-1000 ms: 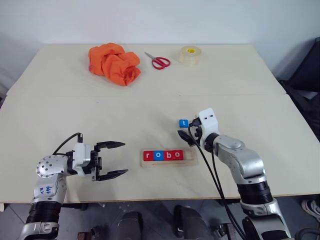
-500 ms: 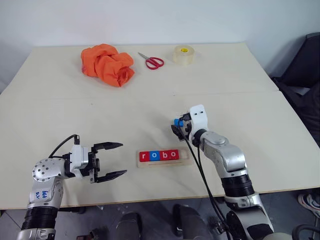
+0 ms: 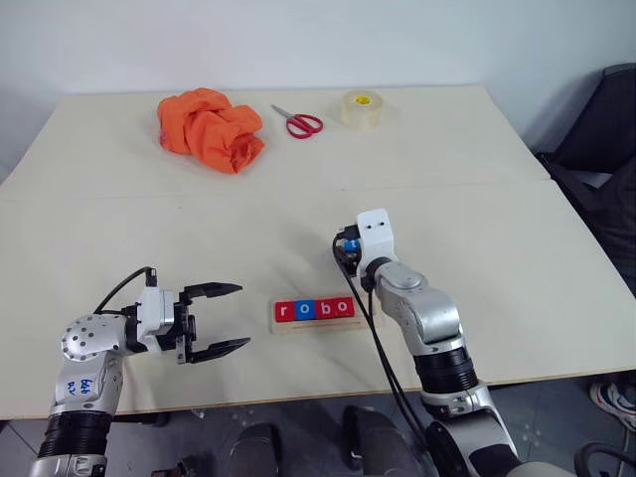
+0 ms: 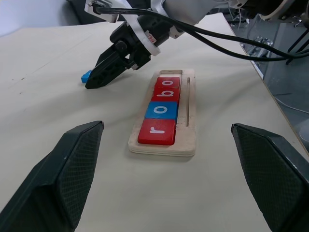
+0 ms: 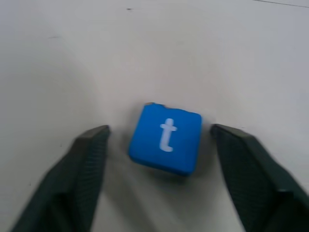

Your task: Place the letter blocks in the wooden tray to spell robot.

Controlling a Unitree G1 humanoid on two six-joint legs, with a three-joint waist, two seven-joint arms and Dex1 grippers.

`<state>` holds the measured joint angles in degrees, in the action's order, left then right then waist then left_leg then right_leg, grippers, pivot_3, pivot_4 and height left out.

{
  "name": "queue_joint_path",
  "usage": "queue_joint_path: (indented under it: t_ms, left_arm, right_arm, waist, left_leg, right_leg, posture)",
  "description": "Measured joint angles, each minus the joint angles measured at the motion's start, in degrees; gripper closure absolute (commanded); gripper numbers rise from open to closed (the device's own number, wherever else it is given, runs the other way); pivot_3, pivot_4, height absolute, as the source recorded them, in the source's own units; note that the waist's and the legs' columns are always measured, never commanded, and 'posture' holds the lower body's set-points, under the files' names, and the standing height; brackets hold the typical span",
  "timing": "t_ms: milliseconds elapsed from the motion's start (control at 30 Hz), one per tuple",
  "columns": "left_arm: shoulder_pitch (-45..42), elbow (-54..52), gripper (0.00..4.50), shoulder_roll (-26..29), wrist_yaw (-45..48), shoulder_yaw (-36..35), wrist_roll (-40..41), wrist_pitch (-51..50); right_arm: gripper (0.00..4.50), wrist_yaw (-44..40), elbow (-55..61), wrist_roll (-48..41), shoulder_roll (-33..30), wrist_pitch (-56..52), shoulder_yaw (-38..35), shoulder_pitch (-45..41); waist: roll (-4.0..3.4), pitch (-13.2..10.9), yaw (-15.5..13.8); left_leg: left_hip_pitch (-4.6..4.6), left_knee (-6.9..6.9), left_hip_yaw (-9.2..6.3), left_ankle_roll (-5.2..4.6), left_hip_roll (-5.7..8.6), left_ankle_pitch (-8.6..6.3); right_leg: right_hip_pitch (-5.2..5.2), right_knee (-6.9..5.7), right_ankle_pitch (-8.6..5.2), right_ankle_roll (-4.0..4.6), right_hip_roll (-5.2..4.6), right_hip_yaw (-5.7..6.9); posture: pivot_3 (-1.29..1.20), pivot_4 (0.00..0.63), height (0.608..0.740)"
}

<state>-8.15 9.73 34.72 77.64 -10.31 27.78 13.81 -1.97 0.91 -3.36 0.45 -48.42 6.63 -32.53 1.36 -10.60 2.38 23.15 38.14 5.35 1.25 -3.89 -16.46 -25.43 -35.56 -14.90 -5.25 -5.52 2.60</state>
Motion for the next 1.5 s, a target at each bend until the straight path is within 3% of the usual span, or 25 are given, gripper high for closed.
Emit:
queue_joint_path:
  t_ms: [100, 400, 600, 700, 867, 1067, 1333, 1367, 1500]
  left_arm:
    - [-0.4, 0.0, 0.0, 0.1, 0.1, 0.0, 0.0, 0.0]
    - [-3.2, 2.6, 0.0, -0.1, 1.9, 0.3, 0.0, 0.0]
    - [-5.2, 5.1, 0.0, -0.4, 3.5, 1.0, 0.0, 0.0]
    - [-6.1, 5.8, 0.0, -0.5, 5.0, 1.5, 0.0, 0.0]
    - [-6.5, 7.0, 0.0, 0.2, 8.3, 1.4, 0.9, -0.2]
    - [-6.8, 10.1, 0.0, 3.3, 8.4, 0.9, 1.7, 0.2]
    - [-6.1, 11.6, 0.0, 5.7, 8.4, 0.4, 4.8, -0.6]
    - [-5.6, 11.6, 0.0, 6.1, 8.4, 0.6, 5.1, -0.6]
    - [-4.3, 11.6, 0.0, 7.2, 8.4, 2.6, 5.9, -0.3]
  right_arm:
    - [3.04, -0.1, 0.1, 0.1, -0.1, 0.5, 0.2, 0.2]
    - [3.03, -4.9, 7.3, -0.1, -9.3, 0.3, -1.3, 3.1]
    - [3.03, -9.7, 21.2, -3.4, -17.0, -5.8, -8.2, 11.0]
    - [3.03, -11.7, 29.2, -5.4, -19.2, -7.5, -10.3, 19.3]
    - [3.03, -10.4, 36.4, -6.4, -18.3, -12.0, -14.2, 28.9]
    - [3.03, -6.7, 40.2, -6.9, -13.3, -14.0, -15.8, 30.1]
    - [3.03, -5.3, 40.4, -7.3, -12.0, -14.4, -16.0, 30.4]
    - [2.3, -5.2, 40.4, -7.4, -11.9, -14.4, -16.0, 30.5]
    - [1.02, -5.4, 41.8, -8.0, -11.7, -14.5, -16.0, 30.8]
  waist:
    - [0.0, 0.0, 0.0]
    - [-0.02, 0.0, -0.6]
    - [-0.02, 0.0, -0.8]
    - [-0.02, 0.0, -0.8]
    - [-0.02, 0.0, -0.4]
    - [-0.02, 0.0, -0.7]
    - [-0.02, 0.0, -0.8]
    - [-0.02, 0.0, -0.8]
    - [-0.02, 0.0, -0.7]
  left_leg:
    - [0.01, 0.0, 0.0, 0.0, 0.01, 0.0]
    - [0.09, -0.1, 0.0, -0.01, 0.05, -0.02]
    - [0.12, -0.19, 0.0, -0.02, 0.05, -0.03]
    - [0.11, -0.24, -0.02, -0.02, 0.03, -0.04]
    - [0.07, -0.2, 0.04, -0.02, 0.03, -0.03]
    - [0.04, -0.2, -0.04, -0.04, 0.01, 0.0]
    - [0.1, -0.21, -0.03, -0.03, 0.05, -0.03]
    - [0.09, -0.21, -0.03, -0.03, 0.05, -0.03]
    - [0.09, -0.21, -0.04, -0.03, 0.04, -0.03]
  right_leg:
    - [0.0, 0.01, 0.0, 0.0, -0.01, 0.0]
    - [-0.02, 0.14, 0.0, -0.01, -0.03, 0.02]
    - [-0.02, 0.34, 0.0, -0.02, 0.0, 0.05]
    - [-0.02, 0.38, 0.0, -0.01, 0.04, 0.07]
    - [-0.01, 0.4, 0.04, -0.08, 0.04, 0.02]
    - [-0.01, 0.3, 0.0, 0.0, 0.05, 0.05]
    - [-0.01, 0.38, 0.0, -0.01, 0.01, 0.05]
    - [-0.01, 0.38, 0.0, -0.01, 0.01, 0.05]
    - [-0.01, 0.38, 0.0, 0.0, 0.01, 0.05]
  posture:
    - [0.0, 0.15, 0.74]
    - [0.0, 0.15, 0.74]
    - [0.0, 0.15, 0.74]
    - [0.0, 0.15, 0.74]
    - [0.0, 0.15, 0.74]
    - [0.0, 0.15, 0.74]
    - [0.0, 0.15, 0.74]
    - [0.0, 0.15, 0.74]
    - [0.0, 0.15, 0.74]
